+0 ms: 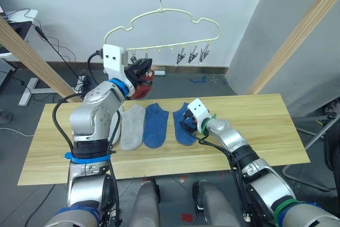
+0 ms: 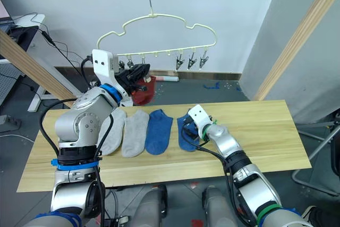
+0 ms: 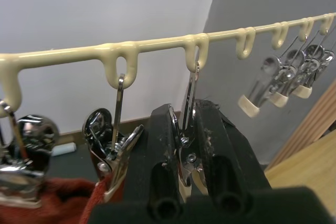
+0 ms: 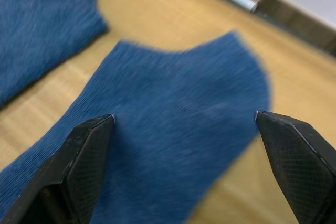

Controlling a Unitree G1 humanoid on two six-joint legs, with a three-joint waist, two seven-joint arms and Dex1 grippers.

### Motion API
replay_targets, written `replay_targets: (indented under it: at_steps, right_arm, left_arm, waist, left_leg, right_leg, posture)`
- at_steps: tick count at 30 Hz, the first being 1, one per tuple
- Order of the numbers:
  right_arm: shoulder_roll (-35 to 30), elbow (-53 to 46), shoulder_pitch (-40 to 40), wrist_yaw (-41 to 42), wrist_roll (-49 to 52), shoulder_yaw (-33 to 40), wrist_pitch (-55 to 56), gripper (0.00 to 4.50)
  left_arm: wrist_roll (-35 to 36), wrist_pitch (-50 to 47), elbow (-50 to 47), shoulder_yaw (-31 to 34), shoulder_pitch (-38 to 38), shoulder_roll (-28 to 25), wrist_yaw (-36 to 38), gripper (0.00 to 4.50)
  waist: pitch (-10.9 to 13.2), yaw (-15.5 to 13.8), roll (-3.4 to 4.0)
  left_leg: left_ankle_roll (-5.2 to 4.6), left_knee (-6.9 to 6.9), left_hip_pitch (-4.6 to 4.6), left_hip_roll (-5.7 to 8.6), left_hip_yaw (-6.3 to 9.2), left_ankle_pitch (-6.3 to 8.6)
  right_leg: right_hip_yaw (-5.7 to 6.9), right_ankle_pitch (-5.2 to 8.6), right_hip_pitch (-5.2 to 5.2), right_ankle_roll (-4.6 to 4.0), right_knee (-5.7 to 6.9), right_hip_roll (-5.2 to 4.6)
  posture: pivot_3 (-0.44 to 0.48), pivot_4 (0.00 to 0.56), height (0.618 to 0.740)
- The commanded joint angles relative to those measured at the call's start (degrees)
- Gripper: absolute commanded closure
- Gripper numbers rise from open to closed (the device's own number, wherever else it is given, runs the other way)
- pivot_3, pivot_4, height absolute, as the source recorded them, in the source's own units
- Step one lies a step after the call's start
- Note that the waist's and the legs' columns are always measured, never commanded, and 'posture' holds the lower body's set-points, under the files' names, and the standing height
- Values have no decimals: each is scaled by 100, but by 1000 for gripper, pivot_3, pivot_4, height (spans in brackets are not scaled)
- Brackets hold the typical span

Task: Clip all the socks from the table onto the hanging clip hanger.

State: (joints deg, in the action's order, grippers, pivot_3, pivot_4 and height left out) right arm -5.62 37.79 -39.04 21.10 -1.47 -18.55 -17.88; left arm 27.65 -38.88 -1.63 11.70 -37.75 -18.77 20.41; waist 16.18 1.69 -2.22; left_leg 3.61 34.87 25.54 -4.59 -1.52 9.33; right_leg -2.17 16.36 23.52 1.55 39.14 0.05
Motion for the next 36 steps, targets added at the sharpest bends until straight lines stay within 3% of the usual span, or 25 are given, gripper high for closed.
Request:
replay_targets:
  at_steps: [1, 4, 11, 14, 24, 29, 36]
  right_arm:
    - [52, 284, 23, 257, -241, -170, 131, 182]
    - [70, 438, 106, 385, -294, -135, 158, 945]
    - [-47, 450, 161, 514, -453, -73, 399, 3498]
    - [-202, -264, 361, 679, -329, 67, 402, 4478]
    - [-1034, -4106, 973, 1704, 165, 126, -950, 4478]
    - [-1050, -5037, 843, 1611, 200, 136, -1537, 4478]
    - [-881, -5397, 571, 1523, 122, -54, -1855, 4478]
  left_arm:
    - [55, -208, -132, 39, 97, -6, -119, 4263]
    - [209, -398, -178, 127, 62, 38, -210, 4263]
    - [715, -1137, -77, 469, -105, 16, -387, 4263]
    - [1380, -1752, 41, 935, -232, 191, -575, 4263]
    - [3231, -3373, 900, 2308, -954, 516, -1663, 4263]
    - [3467, -3434, 1168, 2410, -1118, 504, -1972, 4263]
    - [3726, -3353, 1340, 2433, -1209, 539, -2195, 4263]
  waist:
    - [0, 5, 0]
    - [-1, 4, 0]
    - [-1, 2, 0]
    - [-1, -5, 0]
    - [0, 18, -1]
    - [0, 14, -1]
    - [0, 18, -1]
  left_leg:
    - [0, 0, -5, 0, -1, 0]
    - [0, -3, -27, 0, -2, 1]
    - [-1, -4, -50, 1, -7, 1]
    - [0, -3, -56, 2, -9, 1]
    - [1, -3, -57, 0, -1, 1]
    - [2, -3, -55, 3, -6, 1]
    - [4, -3, -55, 3, -6, 0]
  right_leg:
    - [-1, 0, -3, 0, 2, 1]
    - [-3, 0, -20, 0, 4, 2]
    - [-12, -1, -34, 3, 16, 1]
    - [-14, 0, -33, 4, 31, 1]
    - [-13, 14, -27, 28, 39, 6]
    - [-16, 14, -27, 29, 33, 1]
    - [-15, 14, -26, 27, 32, 1]
  posture:
    - [39, 266, 740]
    - [51, 266, 740]
    - [56, 267, 740]
    - [56, 262, 740]
    - [19, 273, 740]
    - [-5, 273, 740]
    - [-18, 267, 740]
